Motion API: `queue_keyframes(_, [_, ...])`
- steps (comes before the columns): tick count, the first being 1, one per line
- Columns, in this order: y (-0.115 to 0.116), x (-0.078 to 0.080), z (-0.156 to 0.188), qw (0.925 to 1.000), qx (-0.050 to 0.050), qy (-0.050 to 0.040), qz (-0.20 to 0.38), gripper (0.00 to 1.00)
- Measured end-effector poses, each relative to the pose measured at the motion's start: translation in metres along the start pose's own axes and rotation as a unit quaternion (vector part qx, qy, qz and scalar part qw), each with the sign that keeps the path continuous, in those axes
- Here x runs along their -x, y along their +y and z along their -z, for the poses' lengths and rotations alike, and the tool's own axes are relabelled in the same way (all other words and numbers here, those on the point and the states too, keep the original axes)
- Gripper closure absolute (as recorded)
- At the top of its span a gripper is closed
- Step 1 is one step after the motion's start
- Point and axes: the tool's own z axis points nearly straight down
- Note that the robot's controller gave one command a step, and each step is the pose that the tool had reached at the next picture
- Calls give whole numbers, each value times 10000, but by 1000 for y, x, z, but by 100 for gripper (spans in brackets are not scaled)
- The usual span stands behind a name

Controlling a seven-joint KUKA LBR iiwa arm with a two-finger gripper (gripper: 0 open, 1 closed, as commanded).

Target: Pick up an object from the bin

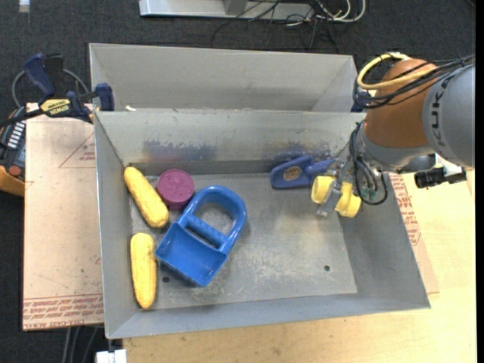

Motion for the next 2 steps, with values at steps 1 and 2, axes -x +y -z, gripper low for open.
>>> queue_keyframes(1, [0, 0, 3, 10000, 0, 1, 2, 100])
queue_keyframes(2, [0, -1, 6, 10000, -1, 10, 2, 100])
